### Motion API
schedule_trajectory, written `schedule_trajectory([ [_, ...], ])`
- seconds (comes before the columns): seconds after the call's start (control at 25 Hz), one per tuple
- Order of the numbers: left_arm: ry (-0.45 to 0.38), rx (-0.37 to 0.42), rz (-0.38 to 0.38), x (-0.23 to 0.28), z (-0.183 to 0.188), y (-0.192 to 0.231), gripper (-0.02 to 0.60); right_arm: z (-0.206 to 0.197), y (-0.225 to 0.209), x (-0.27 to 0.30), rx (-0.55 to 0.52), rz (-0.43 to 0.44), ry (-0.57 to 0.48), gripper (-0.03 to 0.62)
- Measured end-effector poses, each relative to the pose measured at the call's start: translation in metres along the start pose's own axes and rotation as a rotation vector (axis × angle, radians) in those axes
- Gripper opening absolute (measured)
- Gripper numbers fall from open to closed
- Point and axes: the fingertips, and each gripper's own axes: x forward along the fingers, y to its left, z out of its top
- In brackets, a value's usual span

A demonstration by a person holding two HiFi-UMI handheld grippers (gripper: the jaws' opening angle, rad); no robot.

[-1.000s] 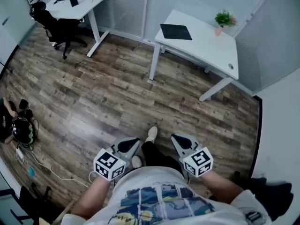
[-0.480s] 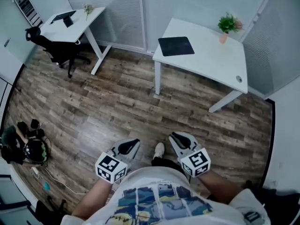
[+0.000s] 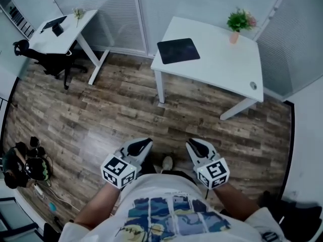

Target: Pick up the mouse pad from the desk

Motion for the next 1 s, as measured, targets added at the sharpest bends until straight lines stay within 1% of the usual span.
schedule_trajectory([
  [0.16, -0.007, -0.007, -0.044, 0.032, 0.019, 0.027, 0.005, 0.006, -0.025, 0.013, 0.005, -0.019, -0.023, 0.049],
  [0.24, -0.016, -0.004, -0.057, 0.049, 0.03, 0.047, 0.005, 0.01, -0.038, 0.022, 0.014, -0.04, -0.027, 0.049],
  [0.4, -0.017, -0.023, -0.099, 0.087, 0.051, 0.092, 0.009, 0.022, -0.07, 0.043, 0.032, -0.096, -0.01, 0.049],
  [0.44, -0.008, -0.02, -0.114, 0.098, 0.056, 0.105, 0.02, 0.028, -0.078, 0.05, 0.033, -0.11, -0.009, 0.049],
  [0.52, 0.018, 0.009, -0.134, 0.121, 0.068, 0.134, 0.062, 0.038, -0.095, 0.063, 0.045, -0.136, -0.005, 0.049],
  [0.6, 0.03, 0.033, -0.141, 0.145, 0.082, 0.167, 0.063, 0.049, -0.112, 0.079, 0.054, -0.167, 0.001, 0.048],
  [0.72, 0.035, 0.019, -0.149, 0.177, 0.102, 0.217, 0.063, 0.067, -0.135, 0.101, 0.073, -0.218, 0.003, 0.046],
  [0.88, 0.064, -0.006, -0.155, 0.222, 0.119, 0.278, 0.074, 0.088, -0.159, 0.127, 0.088, -0.272, 0.006, 0.043],
  [1.0, 0.092, 0.005, -0.157, 0.256, 0.124, 0.316, 0.081, 0.093, -0.175, 0.142, 0.112, -0.309, 0.024, 0.041],
])
